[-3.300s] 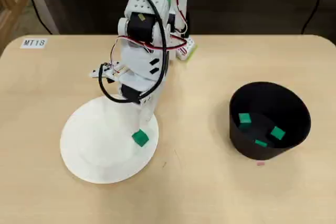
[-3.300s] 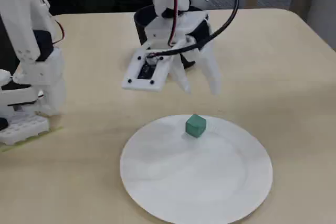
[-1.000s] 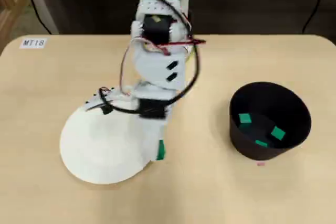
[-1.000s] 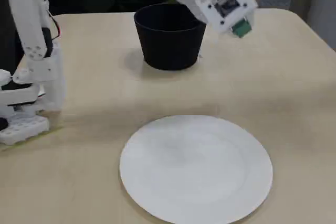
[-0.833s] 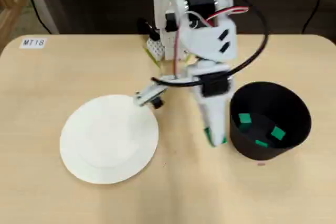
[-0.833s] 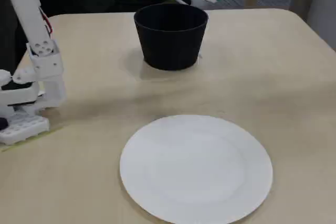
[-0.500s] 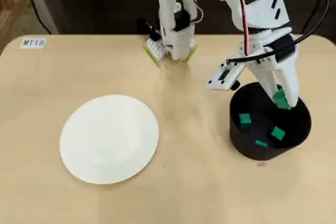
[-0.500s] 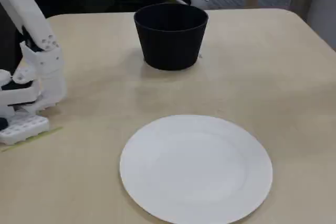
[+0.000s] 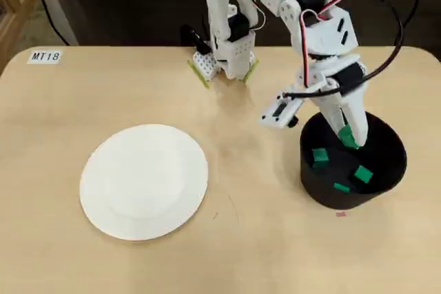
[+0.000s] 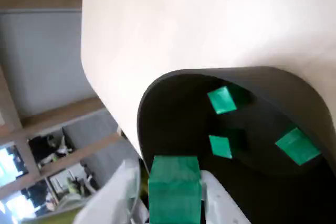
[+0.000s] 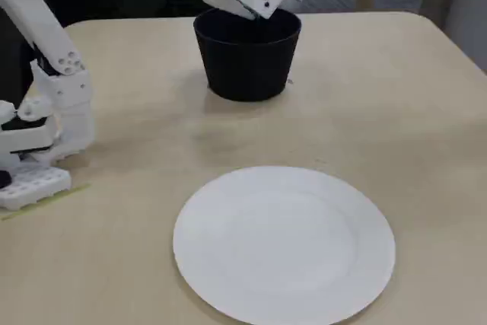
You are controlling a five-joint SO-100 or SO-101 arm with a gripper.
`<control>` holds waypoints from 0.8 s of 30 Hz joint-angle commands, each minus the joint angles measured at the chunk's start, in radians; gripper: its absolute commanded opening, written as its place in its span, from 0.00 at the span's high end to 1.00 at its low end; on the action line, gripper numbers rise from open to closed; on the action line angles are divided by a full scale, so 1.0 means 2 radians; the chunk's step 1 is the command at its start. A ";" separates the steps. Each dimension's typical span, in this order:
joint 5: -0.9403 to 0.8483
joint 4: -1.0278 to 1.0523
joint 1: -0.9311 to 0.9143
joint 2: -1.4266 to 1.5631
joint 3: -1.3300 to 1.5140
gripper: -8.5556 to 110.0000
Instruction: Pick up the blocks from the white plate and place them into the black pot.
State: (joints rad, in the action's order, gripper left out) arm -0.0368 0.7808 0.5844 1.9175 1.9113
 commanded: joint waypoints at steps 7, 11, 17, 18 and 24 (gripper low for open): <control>0.006 -0.004 -0.035 -0.005 -0.005 0.85; -0.005 0.002 -0.093 0.011 -0.001 0.95; -0.031 0.001 -0.226 0.098 0.055 0.95; -0.032 0.000 -0.245 0.116 0.068 0.95; -0.035 -0.020 -0.271 0.210 0.155 0.95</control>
State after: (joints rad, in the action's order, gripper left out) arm -0.1012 0.7578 0.0506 2.2703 2.1859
